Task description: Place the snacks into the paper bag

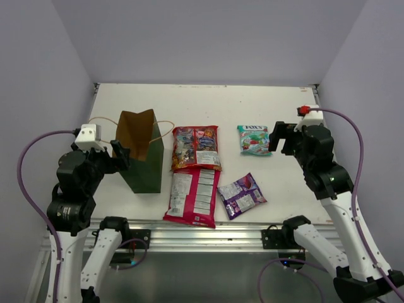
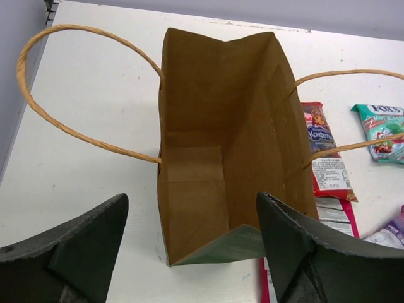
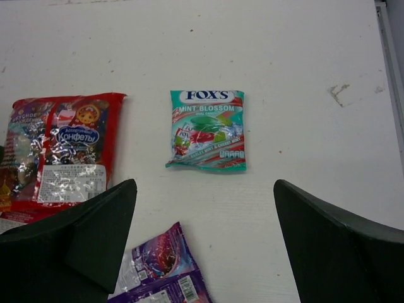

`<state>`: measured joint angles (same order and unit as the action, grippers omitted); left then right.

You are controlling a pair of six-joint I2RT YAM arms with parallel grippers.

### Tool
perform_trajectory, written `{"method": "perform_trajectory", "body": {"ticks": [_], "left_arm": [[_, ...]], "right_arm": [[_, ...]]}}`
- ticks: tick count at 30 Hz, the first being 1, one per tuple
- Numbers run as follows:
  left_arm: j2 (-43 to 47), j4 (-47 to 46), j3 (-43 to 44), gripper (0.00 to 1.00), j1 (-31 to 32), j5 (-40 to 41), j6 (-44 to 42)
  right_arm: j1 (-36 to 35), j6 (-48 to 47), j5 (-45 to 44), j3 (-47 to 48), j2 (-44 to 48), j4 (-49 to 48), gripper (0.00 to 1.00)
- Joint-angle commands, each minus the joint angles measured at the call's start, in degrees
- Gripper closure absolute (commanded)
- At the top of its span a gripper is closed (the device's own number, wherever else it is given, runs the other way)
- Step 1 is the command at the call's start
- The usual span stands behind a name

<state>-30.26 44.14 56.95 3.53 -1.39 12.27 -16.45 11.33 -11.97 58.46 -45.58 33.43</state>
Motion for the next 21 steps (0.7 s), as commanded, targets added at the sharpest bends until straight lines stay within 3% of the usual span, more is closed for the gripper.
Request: {"method": "perform_trajectory", "body": {"ticks": [1, 9, 12, 13, 16, 19, 21], "left_arm": [[0.20, -2.04, -2.10, 0.16, 0.25, 0.25, -0.94], [-1.55, -2.83, -2.46, 0.33, 0.25, 0.33, -0.85], [-2.34, -3.45, -2.63, 0.49, 0.25, 0.25, -0.85], [-2.96, -3.45, -2.63, 0.60, 0.25, 0.25, -0.93], [-3.40, -3.88, -2.81, 0.74, 0.25, 0.16, -0.85], [-3.93, -4.15, -2.90, 1.00, 0.25, 0.33, -0.76], [-4.10, -4.15, -2.98, 1.00, 0.25, 0.25, -0.93]], "right_arm": [[0.01, -0.79, 0.89, -0.01, 0.32, 0.85, 0.06], [0.01, -0.52, 5.10, -1.50, -0.91, 0.41, 0.10], [0.01, -0.35, 10.11, -3.08, -2.14, -0.64, 0.13], [0.01, -0.09, 11.69, -3.61, -3.10, -1.08, 0.16], [-0.08, 2.37, 18.28, -6.16, -5.74, -3.98, 0.18], [-0.34, 5.53, 24.26, -9.14, -11.18, -9.42, 0.19], [-1.39, 7.12, 27.07, -10.90, -15.49, -15.20, 0.19]]}}
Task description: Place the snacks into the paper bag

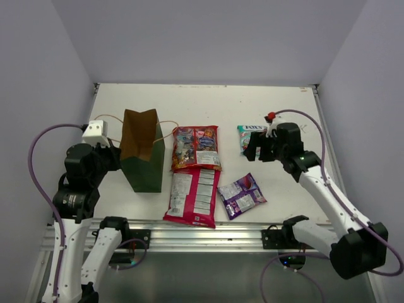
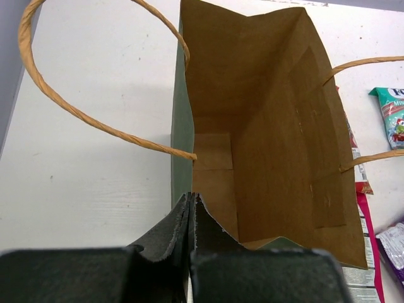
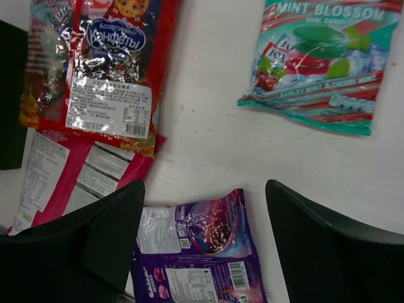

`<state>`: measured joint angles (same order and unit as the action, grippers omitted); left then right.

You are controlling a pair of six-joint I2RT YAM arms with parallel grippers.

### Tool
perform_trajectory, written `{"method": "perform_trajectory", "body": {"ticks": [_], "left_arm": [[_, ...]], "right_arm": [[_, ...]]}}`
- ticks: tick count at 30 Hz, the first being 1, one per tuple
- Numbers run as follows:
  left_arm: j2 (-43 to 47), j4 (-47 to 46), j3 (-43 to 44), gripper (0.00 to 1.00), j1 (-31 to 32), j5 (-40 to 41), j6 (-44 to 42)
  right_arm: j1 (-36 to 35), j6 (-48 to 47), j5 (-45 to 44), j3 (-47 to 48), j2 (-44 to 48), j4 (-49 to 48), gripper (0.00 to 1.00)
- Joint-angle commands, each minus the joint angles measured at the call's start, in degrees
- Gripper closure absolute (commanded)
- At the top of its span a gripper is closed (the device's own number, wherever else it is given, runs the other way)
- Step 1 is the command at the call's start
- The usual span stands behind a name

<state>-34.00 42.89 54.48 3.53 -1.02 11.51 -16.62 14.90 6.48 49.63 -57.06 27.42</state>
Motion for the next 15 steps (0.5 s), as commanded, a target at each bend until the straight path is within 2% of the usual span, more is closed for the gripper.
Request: {"method": "perform_trajectory", "body": {"ticks": [1, 4, 9, 15], "left_arm": [[-0.54, -2.90, -0.51, 1.00, 0.25, -0.21, -0.17], [-0.63, -2.90, -0.51, 1.00, 0.25, -0.39, -0.26], [-1.07, -2.73, -0.43, 1.00, 0.25, -0.65, -0.34], [-0.98, -2.20, -0.16, 1.00, 0.25, -0.30, -0.35]], "right_arm": [[-1.65, 4.08, 8.90, -2.60, -5.42, -11.23, 0.19], [-3.50, 5.67, 10.30, -3.66, -11.74, -19.58, 0.18], [-4.99, 7.95, 12.33, 0.20, -26.66, -30.72, 0.18], [-6.57, 11.99, 14.08, 8.38, -37.24, -32.96, 0.22]]}}
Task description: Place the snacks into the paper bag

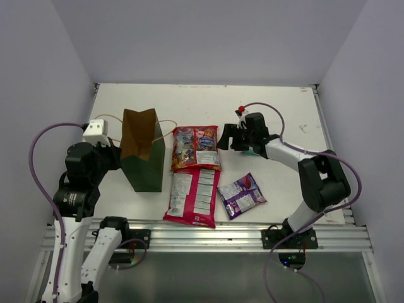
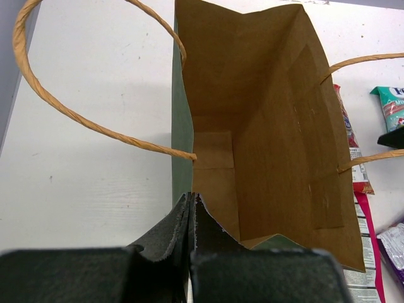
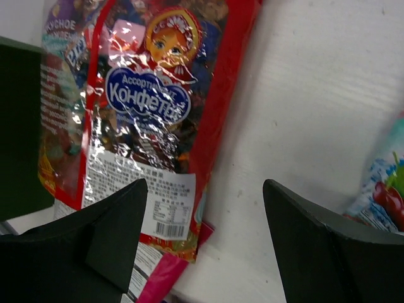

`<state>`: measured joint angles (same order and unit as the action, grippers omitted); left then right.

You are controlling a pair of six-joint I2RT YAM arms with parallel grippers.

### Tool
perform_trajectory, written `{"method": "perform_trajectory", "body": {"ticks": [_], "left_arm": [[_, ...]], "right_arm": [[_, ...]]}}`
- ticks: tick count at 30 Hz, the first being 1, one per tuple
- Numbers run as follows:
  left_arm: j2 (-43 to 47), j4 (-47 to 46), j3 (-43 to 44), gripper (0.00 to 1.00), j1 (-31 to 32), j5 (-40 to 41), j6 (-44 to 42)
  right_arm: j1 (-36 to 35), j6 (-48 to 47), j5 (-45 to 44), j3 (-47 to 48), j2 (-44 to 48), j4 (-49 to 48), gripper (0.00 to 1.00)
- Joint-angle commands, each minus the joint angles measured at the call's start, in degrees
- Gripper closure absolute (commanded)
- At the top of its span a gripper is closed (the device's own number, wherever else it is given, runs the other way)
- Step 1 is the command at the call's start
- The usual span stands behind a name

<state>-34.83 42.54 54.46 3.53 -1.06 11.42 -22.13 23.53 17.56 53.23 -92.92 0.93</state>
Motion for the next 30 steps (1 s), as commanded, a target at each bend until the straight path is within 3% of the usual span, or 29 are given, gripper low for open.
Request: {"method": "perform_trajectory", "body": {"ticks": [1, 9, 19, 30], "left_arm": [[-0.06, -1.85, -0.14, 1.00, 0.25, -0.26, -0.35], [-0.33, -1.76, -0.14, 1.00, 0.25, -0.96, -0.52], [1.08, -0.88, 0.12, 1.00, 0.43, -0.52, -0.96], [1.08, 0.08, 0.91, 1.00, 0.95, 0.36, -1.22]], "right_arm": [[-1.59, 3.80, 3.00, 4.69, -2.16, -6.55, 0.22], [-7.05, 3.10, -1.65, 2.84, -4.01, -8.40, 0.21], [-7.05, -0.67, -10.00, 13.29, -10.70, -5.50, 0.18], [-7.14, -3.14, -12.80, 23.58, -22.03, -1.90, 0.17]]}}
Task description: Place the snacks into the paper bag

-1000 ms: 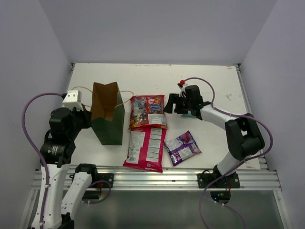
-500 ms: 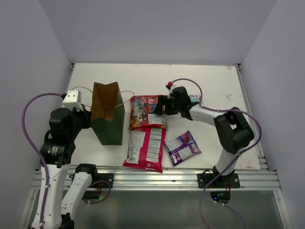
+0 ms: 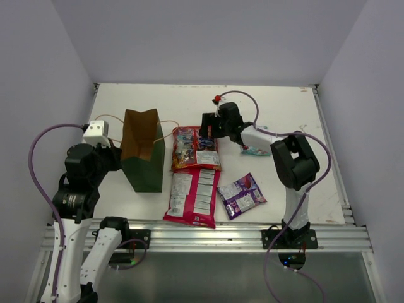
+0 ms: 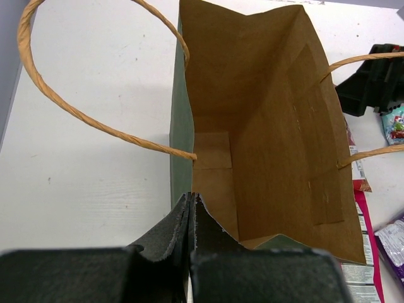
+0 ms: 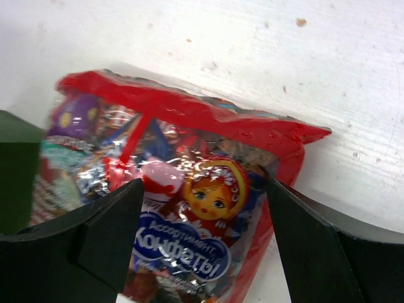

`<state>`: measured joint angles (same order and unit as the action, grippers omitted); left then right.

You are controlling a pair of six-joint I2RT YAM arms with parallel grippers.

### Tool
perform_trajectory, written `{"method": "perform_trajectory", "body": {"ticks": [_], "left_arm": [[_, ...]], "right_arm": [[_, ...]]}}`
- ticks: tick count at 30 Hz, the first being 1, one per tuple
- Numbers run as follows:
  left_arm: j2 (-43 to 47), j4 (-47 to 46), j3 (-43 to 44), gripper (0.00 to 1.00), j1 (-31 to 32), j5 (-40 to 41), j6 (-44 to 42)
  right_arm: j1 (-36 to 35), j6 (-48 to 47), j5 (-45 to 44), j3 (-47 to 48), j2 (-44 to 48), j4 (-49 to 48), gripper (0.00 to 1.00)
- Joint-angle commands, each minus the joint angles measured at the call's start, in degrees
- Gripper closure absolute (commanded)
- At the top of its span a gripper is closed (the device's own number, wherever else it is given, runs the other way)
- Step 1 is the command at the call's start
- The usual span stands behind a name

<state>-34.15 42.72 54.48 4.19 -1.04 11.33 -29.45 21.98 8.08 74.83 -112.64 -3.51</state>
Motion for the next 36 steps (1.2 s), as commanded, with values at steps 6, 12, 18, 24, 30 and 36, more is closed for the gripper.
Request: {"method": "perform_trajectory", "body": {"ticks": [6, 12, 18, 24, 30, 36], "left_arm": [[0.58, 0.61, 1.16, 1.00, 0.56, 0.69, -1.31], [0.22, 0.61, 1.16, 1.00, 0.74, 0.68, -1.31], [0.49, 0.79, 1.16, 1.00, 0.74, 0.77, -1.31], [0.49, 0.79, 1.16, 1.00, 0.82, 0.69, -1.31], [0.40, 0.70, 1.16, 1.00, 0.91, 0.60, -1.40], [0.49, 0.61, 1.07, 1.00, 0.91, 0.51, -1.49]], "right_arm": [[0.27, -2.46, -5.96, -2.14, -0.48, 1.66, 0.15], [0.19, -3.26, -6.40, -3.10, -2.32, 3.07, 0.14], [0.27, -3.34, -7.72, -4.34, -4.51, 2.80, 0.14], [0.27, -4.31, -10.27, -4.43, -6.10, 4.74, 0.13], [0.27, -4.92, -14.14, -3.81, -5.14, 7.64, 0.09], [0.19, -4.84, -11.08, -1.45, -8.82, 9.84, 0.08]]}}
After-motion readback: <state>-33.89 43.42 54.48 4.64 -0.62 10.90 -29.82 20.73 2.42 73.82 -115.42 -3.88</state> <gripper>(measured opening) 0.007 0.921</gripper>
